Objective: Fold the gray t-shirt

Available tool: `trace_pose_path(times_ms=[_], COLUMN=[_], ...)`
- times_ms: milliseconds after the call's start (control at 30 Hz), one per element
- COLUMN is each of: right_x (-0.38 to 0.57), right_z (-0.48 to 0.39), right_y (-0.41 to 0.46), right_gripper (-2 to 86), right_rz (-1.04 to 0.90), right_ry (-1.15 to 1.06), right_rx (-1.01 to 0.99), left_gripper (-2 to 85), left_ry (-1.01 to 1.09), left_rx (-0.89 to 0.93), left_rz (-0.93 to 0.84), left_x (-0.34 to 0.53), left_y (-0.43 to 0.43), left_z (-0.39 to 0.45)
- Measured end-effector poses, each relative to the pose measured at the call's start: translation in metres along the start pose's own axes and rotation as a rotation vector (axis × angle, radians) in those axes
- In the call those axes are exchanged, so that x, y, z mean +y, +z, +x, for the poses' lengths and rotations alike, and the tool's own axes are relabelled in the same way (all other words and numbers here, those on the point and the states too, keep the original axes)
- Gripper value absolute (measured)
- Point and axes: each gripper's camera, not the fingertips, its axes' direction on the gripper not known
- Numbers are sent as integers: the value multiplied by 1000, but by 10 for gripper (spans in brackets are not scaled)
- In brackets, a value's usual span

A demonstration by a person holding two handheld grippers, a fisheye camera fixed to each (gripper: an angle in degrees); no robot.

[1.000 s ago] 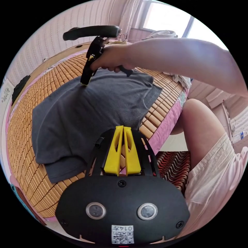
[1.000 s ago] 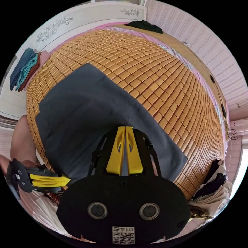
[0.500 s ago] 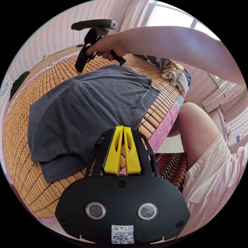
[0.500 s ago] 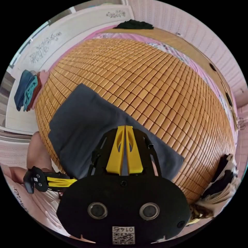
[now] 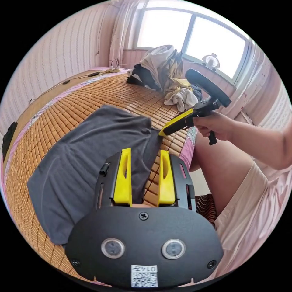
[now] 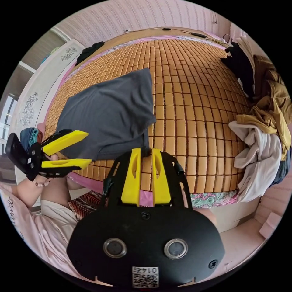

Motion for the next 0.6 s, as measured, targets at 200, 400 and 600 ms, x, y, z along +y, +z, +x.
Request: trace_pose_path(times_ms=[200, 400, 600], right_x=[22, 36, 74], right_z=[46, 96, 178], right_y=[-64, -108, -98], right_gripper=[15, 31, 134], right_rz=[146, 257, 244], right_ry=[-11, 10, 245], right_rx=[-282, -401, -499], left_gripper=[177, 23, -5], left_ry=[146, 138, 117], left_rx=[-51, -134, -85], left_rz=[-2, -55, 2], left_x=[-45, -61, -50], left_y=[28, 37, 18], left_z=[31, 41, 46])
